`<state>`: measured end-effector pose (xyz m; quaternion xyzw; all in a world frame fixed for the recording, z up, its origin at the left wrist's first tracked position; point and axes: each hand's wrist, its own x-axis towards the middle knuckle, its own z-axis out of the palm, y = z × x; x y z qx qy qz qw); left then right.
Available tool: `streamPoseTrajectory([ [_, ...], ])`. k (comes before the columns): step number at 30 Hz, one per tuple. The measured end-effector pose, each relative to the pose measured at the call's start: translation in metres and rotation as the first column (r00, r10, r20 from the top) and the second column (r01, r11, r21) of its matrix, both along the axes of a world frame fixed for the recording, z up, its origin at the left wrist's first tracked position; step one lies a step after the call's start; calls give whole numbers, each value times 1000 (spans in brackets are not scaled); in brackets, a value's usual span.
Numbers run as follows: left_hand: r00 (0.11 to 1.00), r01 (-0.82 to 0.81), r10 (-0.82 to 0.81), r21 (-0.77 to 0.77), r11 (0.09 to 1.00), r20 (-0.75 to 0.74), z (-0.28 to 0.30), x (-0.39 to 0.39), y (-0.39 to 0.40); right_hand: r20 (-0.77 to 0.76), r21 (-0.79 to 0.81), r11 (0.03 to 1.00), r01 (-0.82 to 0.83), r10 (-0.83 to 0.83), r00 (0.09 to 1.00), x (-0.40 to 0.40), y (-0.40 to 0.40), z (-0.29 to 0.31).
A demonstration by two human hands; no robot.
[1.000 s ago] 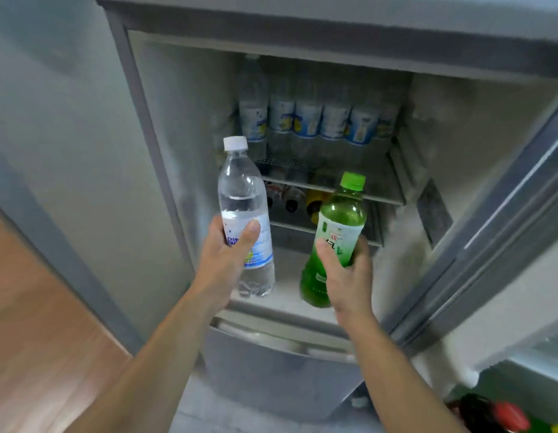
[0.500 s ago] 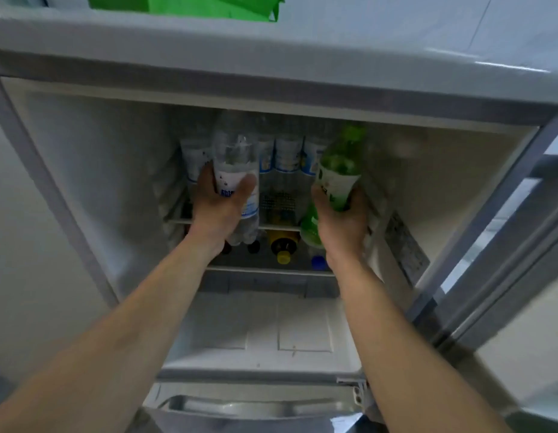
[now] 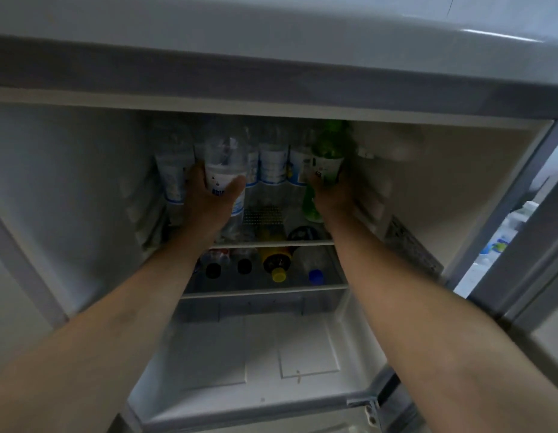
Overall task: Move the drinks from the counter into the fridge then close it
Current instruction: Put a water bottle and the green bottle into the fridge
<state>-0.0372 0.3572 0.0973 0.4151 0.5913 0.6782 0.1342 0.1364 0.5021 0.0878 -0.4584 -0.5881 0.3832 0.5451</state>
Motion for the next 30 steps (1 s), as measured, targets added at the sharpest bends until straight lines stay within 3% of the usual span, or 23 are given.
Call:
streamPoseTrajectory([
  [7,1000,-9,9,21,1000,10,-11,-1,5,144,-27,996,89,-84,986,0,22,7],
  [16,1000,13,-13,-7,1000,9,-18,-7,5,97,-58,996,68,-62,993,-1,29,5],
  [25,991,56,-62,-53,997,-115,-22,-11,-8,188,52,993,106,-114,976,4,28,-3],
  [30,990,36,-47,-81,996,-131,-27,-11,-16,182,32,986,162,-165,969,5,15,-2],
])
